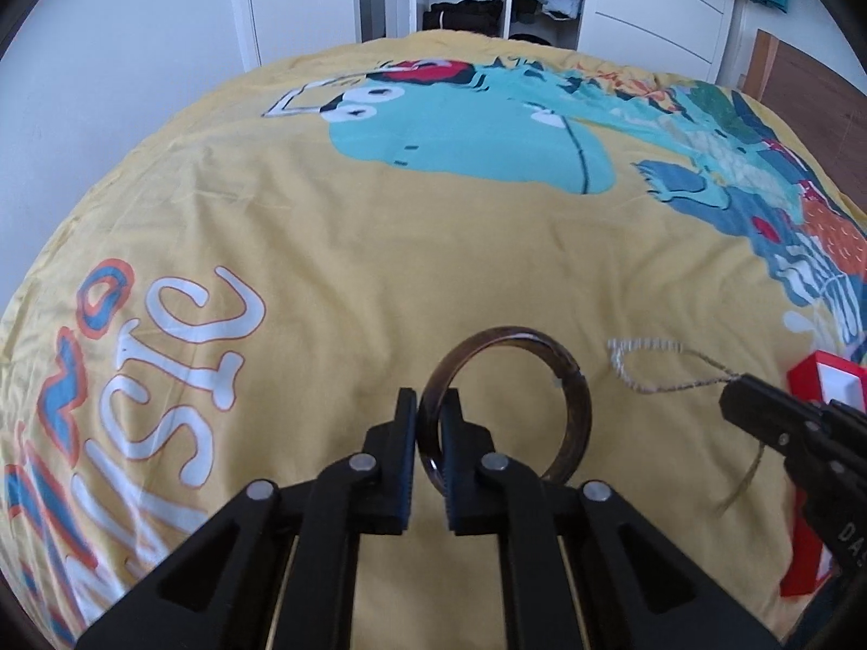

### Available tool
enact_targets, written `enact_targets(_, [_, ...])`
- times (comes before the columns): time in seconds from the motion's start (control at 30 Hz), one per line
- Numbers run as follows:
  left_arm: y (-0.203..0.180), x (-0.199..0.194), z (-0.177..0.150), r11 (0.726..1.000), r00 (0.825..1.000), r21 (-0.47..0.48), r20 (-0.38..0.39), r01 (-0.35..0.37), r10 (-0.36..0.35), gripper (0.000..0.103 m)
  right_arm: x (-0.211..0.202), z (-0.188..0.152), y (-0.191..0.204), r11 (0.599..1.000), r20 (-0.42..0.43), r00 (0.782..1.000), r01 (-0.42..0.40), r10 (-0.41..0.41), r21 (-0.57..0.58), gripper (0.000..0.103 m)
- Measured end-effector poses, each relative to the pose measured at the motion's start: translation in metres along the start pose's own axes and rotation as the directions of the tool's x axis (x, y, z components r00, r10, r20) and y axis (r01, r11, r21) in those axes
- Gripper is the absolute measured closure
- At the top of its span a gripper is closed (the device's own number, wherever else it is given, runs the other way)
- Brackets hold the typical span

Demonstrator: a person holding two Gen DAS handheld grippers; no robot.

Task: Organize jewelry
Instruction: 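Grasp the dark tortoiseshell bangle with the left tool while the right tool grasps the silver chain, then carry the dark bangle and silver chain into the red box and open both tools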

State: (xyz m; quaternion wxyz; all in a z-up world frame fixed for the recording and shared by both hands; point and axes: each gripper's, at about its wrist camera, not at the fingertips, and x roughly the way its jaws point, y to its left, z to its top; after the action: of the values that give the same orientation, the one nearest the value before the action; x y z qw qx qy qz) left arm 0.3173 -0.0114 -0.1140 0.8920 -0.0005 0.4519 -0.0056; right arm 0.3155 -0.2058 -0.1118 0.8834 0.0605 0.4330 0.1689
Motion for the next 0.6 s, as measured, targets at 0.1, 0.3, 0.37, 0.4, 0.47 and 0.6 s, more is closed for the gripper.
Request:
enact_targets(0.1, [-0.011, -0.029, 0.001, 1.0, 1.0, 0.013, 0.027, 0.01, -0.01, 0.095, -0.038, 0.002, 0.004, 1.0, 0.049, 0.999, 0.002, -0.002, 0.001, 0.098])
enact_targets(0.3, [-0.046, -0.083, 0.007, 0.997, 0.994, 0.043, 0.083, 0.065, -0.068, 0.095, -0.113, 0.003, -0.003, 0.999, 0.143, 0.989, 0.039, -0.04, 0.009, 0.098])
enact_targets(0.37, [-0.061, -0.094, 0.007, 0.995, 0.991, 0.056, 0.093, 0.087, -0.092, 0.095, -0.137, 0.001, -0.012, 0.998, 0.168, 0.984, 0.062, -0.064, 0.017, 0.098])
enact_targets(0.4, [-0.071, -0.1, 0.007, 0.993, 0.99, 0.064, 0.097, 0.1, -0.105, 0.095, -0.15, -0.001, -0.019, 0.997, 0.18, 0.98, 0.077, -0.08, 0.022, 0.098])
enact_targets(0.47, [-0.094, -0.11, 0.005, 0.988, 0.986, 0.088, 0.103, 0.123, -0.132, 0.095, -0.168, -0.005, -0.032, 0.994, 0.197, 0.975, 0.101, -0.107, 0.04, 0.098])
enact_targets(0.6, [-0.136, -0.117, -0.001, 0.977, 0.979, 0.128, 0.09, 0.172, -0.184, 0.095, -0.194, -0.016, -0.064, 0.986, 0.21, 0.965, 0.147, -0.16, 0.073, 0.098])
